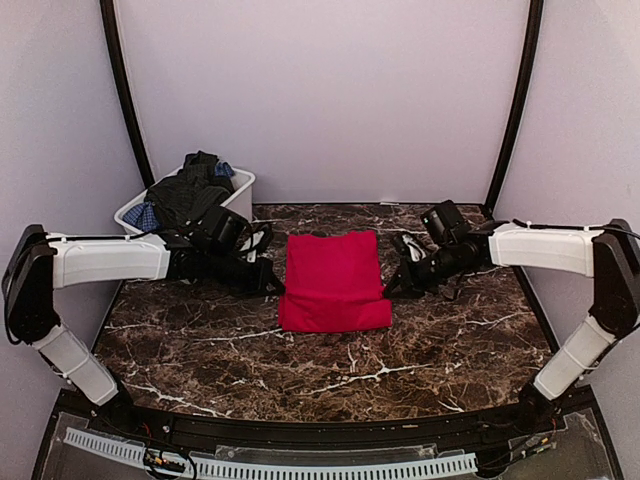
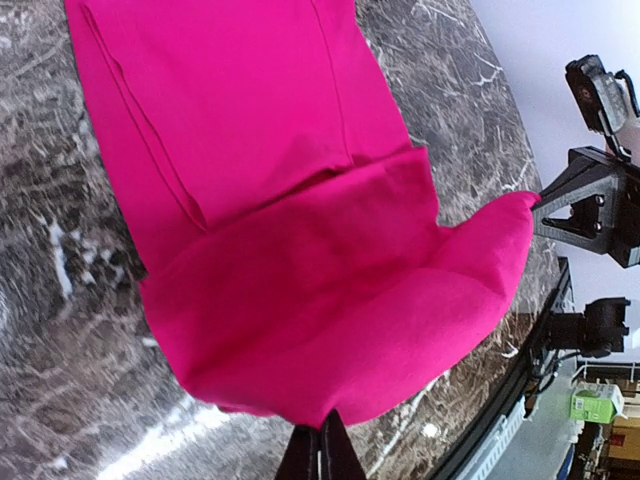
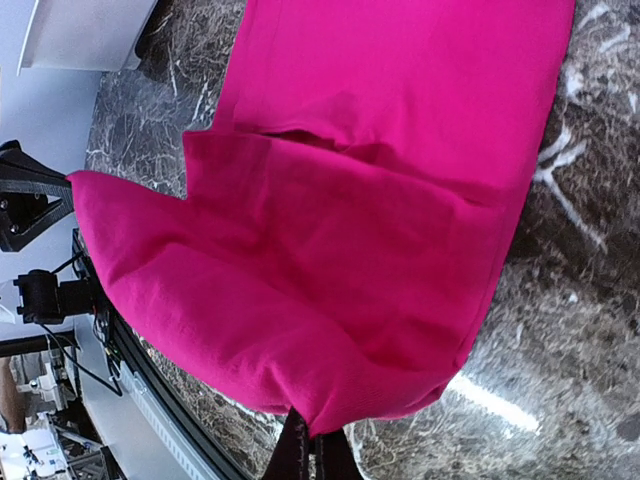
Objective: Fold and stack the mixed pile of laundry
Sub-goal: Fold the 2/3-rectangle-folded T-shirt at the center of the board.
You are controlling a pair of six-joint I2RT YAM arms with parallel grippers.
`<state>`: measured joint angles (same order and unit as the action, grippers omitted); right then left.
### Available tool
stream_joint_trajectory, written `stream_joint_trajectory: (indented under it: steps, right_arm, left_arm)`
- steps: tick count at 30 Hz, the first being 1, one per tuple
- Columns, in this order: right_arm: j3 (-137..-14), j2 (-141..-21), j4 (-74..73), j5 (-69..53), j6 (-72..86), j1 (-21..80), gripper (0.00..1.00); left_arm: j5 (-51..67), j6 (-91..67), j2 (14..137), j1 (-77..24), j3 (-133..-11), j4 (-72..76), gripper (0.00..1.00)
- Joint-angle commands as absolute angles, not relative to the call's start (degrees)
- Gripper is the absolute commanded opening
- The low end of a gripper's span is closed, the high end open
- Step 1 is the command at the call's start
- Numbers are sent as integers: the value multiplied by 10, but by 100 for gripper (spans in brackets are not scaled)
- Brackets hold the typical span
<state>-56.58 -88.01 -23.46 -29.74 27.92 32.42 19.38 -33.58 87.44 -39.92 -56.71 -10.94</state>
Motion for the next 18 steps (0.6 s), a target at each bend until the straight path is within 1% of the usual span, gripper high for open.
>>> stream_joint_trajectory:
  steps: [1, 8, 12, 15, 18]
  right_arm:
    - [-649, -941, -232, -288, 234, 297, 0]
    - [-781, -1053, -232, -291, 205, 253, 0]
    - [-852, -1140, -220, -292, 204, 237, 0]
    - [-907, -1218, -224, -291, 201, 233, 0]
    - [-932, -1273, -216, -287, 201, 232, 0]
  left_arm:
    - [186, -291, 929, -364, -635, -122, 0]
    - [190, -268, 1043, -316, -747, -109, 0]
    - [188, -267, 1096, -292, -802, -85, 0]
    - [195, -265, 1167, -284, -843, -75, 0]
    - [197, -254, 1236, -282, -892, -86, 0]
